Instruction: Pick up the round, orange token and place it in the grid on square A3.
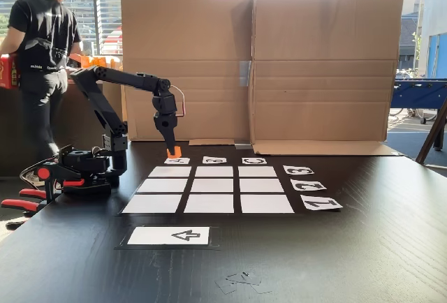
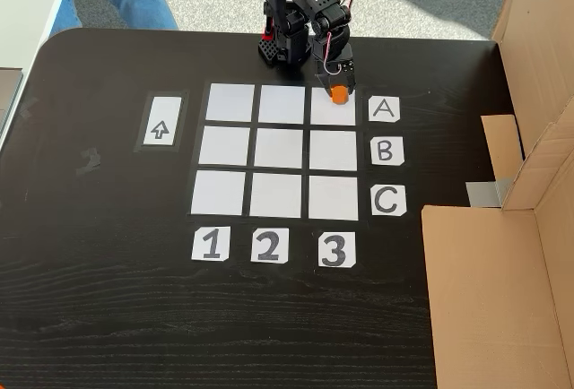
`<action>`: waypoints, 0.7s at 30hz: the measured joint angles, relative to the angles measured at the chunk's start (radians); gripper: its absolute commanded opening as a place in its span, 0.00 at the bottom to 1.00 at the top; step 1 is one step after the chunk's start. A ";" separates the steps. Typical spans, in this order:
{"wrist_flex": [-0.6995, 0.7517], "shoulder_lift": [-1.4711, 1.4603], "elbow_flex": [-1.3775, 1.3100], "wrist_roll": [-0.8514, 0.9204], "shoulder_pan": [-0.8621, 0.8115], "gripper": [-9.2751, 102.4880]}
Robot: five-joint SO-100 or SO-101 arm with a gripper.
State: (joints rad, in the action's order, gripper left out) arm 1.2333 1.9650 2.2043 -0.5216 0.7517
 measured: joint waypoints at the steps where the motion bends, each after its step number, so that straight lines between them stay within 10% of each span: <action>1: -0.011 -0.011 0.003 -0.006 -0.009 0.08; 21: -0.080 -0.091 0.104 -0.035 -0.005 0.19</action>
State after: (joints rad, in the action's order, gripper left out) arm 1.1536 1.8745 2.3086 -0.5568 0.7470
